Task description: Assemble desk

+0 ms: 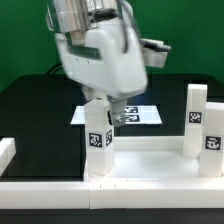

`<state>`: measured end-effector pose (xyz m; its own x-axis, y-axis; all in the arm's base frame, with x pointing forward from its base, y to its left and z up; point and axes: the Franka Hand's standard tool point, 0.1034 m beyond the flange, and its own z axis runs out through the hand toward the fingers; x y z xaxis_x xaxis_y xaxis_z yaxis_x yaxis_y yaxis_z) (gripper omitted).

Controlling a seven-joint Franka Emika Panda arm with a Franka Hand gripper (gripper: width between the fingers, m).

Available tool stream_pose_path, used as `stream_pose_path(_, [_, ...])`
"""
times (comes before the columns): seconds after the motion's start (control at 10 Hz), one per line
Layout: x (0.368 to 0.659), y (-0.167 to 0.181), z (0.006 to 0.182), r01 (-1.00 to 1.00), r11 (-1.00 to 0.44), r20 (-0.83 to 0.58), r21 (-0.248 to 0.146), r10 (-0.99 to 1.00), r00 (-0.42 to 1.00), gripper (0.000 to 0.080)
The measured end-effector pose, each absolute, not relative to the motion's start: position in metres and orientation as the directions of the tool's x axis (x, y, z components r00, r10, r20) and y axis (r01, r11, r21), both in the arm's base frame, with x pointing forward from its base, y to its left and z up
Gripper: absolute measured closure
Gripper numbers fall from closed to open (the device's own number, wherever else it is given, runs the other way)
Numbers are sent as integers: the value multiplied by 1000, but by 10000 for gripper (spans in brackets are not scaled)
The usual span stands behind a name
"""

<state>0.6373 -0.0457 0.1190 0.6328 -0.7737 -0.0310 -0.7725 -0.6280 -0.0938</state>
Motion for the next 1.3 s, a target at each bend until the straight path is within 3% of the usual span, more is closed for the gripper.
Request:
stream_pose_path(0.2, [639, -43, 119, -715, -693, -4, -90, -718, 696, 150])
stream_pose_path(0.3, [639, -44, 119, -736, -671, -7, -90, -738, 674, 268])
stream_pose_path(0.4, [639, -44, 119, -735, -672, -6, -89, -738, 675, 268])
stream_pose_path(0.5, [639, -44, 119, -740, -666, -7, -89, -743, 669, 471])
stream_pose_path(0.6, [638, -46, 119, -794, -602, -15, -85, -796, 605, 507])
stream_pose_path(0.8, [638, -50, 119, -925, -371, -53, -83, -925, 376, 508])
stream_pose_path(1.0, [635, -54, 116, -994, 15, -123, -106, -992, -2, 508])
stream_pose_path(1.1, [633, -53, 116, -988, 110, -135, -107, -986, -95, 508])
stream_pose_path(1.3, [633, -53, 116, -987, 121, -136, -104, -985, -106, 509])
